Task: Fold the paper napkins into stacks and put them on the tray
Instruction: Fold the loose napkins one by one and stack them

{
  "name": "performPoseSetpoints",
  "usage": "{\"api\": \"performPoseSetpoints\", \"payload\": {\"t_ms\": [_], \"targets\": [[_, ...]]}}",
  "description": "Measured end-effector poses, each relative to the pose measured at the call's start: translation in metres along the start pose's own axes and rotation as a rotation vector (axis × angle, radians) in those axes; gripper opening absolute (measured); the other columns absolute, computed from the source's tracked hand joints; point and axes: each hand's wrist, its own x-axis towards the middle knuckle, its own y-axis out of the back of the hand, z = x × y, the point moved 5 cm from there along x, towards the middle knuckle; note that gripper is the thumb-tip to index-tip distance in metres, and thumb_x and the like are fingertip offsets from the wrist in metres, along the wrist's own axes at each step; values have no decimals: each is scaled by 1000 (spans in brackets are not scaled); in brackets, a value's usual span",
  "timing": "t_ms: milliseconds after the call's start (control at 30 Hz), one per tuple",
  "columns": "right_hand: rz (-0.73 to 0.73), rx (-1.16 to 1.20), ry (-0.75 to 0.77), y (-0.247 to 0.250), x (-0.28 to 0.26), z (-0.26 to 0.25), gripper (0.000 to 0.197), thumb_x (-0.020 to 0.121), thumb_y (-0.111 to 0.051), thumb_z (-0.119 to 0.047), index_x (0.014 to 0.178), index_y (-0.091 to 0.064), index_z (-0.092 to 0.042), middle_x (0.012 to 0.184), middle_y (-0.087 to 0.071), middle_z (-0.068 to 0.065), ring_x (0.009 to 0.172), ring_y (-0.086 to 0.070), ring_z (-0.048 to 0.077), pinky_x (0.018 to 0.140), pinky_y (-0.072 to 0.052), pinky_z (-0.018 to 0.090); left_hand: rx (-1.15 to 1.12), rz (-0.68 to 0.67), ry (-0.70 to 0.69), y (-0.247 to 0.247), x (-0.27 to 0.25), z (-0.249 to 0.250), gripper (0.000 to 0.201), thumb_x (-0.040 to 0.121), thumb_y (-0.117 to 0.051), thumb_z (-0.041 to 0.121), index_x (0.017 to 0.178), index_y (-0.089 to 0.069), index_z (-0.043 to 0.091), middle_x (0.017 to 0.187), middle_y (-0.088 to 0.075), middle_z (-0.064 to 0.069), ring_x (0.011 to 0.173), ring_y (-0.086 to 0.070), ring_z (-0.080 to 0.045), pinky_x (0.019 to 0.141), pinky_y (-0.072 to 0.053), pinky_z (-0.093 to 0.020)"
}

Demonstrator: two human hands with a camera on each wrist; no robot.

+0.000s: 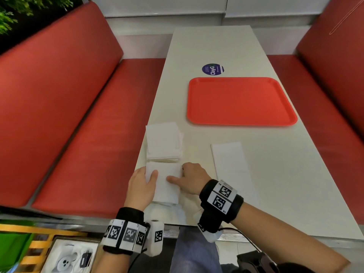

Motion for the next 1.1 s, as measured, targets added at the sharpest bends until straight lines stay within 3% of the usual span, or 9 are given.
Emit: {"api": "performPoseSetpoints", "payload": {"t_ms": [100, 200, 333, 500, 600, 700, 800, 900, 1100], "targets": [[-14, 63, -8, 0, 2, 2, 49, 85, -63, -54, 94, -57, -6, 94, -66, 10, 85, -63, 28, 74, -52, 35, -28, -22, -35, 0, -2, 5, 33, 101, -47, 23, 130, -55, 11, 125, -62, -6, 119, -54, -24, 99, -43, -36], [-40, 248, -11, -2, 2, 6, 44, 86, -68, -42, 107, -61, -3, 95, -70, 14, 80, -69, 33, 78, -59, 45, -11, -15, -2, 2, -4, 7, 45, 102, -45, 20, 145, -40, 6, 142, -52, -10, 132, -46, -27, 110, -34, -35], [-58, 427, -2, -2, -3, 3, 45, 90, -68, -30, 125, -56, -3, 96, -66, 9, 71, -68, 26, 73, -61, 41, -22, 16, 51, 3, -5, 10, 41, 102, -44, 16, 139, -43, -2, 137, -54, -19, 129, -48, -33, 98, -36, -31], [61, 370, -61, 32, -13, 36, 72, 87, -67, -48, 142, -42, -9, 108, -67, 12, 56, -66, 11, 58, -54, 20, 12, 161, -107, 14, -20, 31, 45, 99, -50, 16, 142, -44, 2, 144, -49, -12, 135, -42, -25, 110, -28, -24], [182, 178, -129, 72, -31, 80, 57, 88, -65, -47, 130, -57, -10, 106, -70, 7, 83, -69, 17, 72, -50, 23, -108, 213, -265, 1, -35, 63, 34, 94, -58, 7, 129, -58, 7, 130, -59, -2, 121, -52, -14, 97, -27, -3], [242, 69, -255, 96, -49, 129, 57, 87, -67, -45, 132, -55, -14, 127, -58, 10, 114, -57, 25, 93, -44, 30, -312, -63, -235, -51, -42, 85, 33, 92, -60, 3, 122, -62, 19, 124, -63, 5, 114, -58, -7, 96, -41, -6], [284, 190, -336, 98, -57, 156, 68, 83, -72, -40, 140, -45, -13, 133, -51, 14, 121, -50, 29, 101, -44, 38, -348, -314, -106, -109, -43, 95, 45, 90, -63, 6, 132, -53, 18, 130, -56, 0, 116, -54, -11, 86, -45, -10], [354, 409, -327, 94, -57, 159, 70, 81, -78, -26, 139, -43, -12, 118, -58, 11, 105, -58, 25, 86, -48, 32, -275, -321, -124, -134, -38, 108, 55, 88, -65, 11, 137, -45, 26, 128, -48, 0, 115, -49, -15, 98, -42, -26], [439, 608, -316, 87, -47, 169, 58, 71, -84, -15, 123, -58, -9, 104, -69, 10, 93, -67, 25, 83, -56, 37, -371, -271, -37, -147, -22, 119, 54, 81, -75, 11, 126, -47, 22, 117, -52, -4, 88, -61, -13, 70, -47, -18]]}}
